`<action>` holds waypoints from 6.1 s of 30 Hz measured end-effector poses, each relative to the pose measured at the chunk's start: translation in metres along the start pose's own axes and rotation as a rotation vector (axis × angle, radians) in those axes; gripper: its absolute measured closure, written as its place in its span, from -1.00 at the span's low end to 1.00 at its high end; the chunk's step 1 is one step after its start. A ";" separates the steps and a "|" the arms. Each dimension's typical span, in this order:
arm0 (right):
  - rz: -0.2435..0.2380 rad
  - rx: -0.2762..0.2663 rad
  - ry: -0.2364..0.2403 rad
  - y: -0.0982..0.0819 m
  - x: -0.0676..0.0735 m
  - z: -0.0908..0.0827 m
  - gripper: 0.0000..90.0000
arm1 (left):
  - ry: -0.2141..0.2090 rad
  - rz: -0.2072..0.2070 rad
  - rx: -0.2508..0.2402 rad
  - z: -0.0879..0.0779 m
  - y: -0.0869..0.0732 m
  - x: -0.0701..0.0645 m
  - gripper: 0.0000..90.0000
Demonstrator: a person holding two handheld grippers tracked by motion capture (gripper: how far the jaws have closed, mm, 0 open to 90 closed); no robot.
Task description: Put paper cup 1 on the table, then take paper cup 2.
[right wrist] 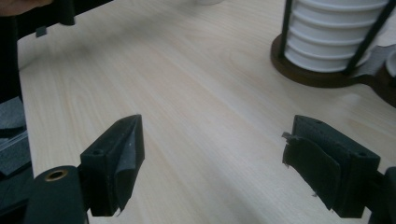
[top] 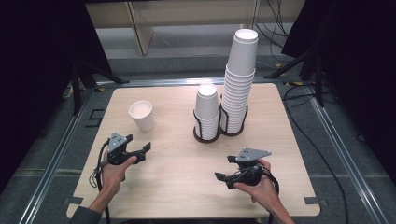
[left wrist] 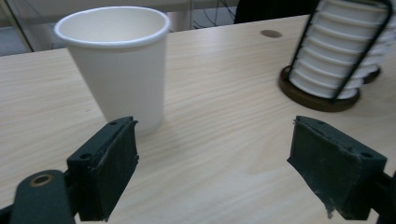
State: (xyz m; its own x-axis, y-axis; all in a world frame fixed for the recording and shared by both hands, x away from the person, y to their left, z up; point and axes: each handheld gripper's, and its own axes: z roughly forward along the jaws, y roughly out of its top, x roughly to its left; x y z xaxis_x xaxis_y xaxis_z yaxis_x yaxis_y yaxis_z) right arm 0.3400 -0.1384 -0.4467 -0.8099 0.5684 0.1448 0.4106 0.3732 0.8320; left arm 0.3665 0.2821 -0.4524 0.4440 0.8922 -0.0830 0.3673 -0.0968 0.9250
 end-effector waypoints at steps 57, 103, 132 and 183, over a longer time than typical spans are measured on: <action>0.078 -0.156 -0.207 0.041 -0.039 -0.051 -0.59 | -0.251 0.079 -0.016 -0.028 -0.035 -0.074 -0.68; 0.091 -0.325 -0.311 0.210 -0.105 -0.088 -0.66 | -0.271 0.110 -0.019 -0.026 -0.035 -0.078 -0.68; 0.098 -0.319 -0.366 0.252 -0.127 -0.053 -0.69 | -0.284 0.125 -0.012 -0.027 -0.035 -0.081 -0.68; -0.123 -0.390 -0.221 0.238 -0.012 -0.120 -0.62 | -0.281 0.130 -0.015 -0.026 -0.036 -0.082 -0.68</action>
State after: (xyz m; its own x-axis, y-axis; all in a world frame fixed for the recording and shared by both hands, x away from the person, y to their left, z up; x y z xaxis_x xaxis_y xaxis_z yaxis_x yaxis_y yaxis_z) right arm 0.3978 -0.1441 -0.1862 -0.7168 0.6955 -0.0501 0.0947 0.1682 0.9812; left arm 0.2960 0.2242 -0.4696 0.6962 0.7153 -0.0607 0.2816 -0.1943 0.9397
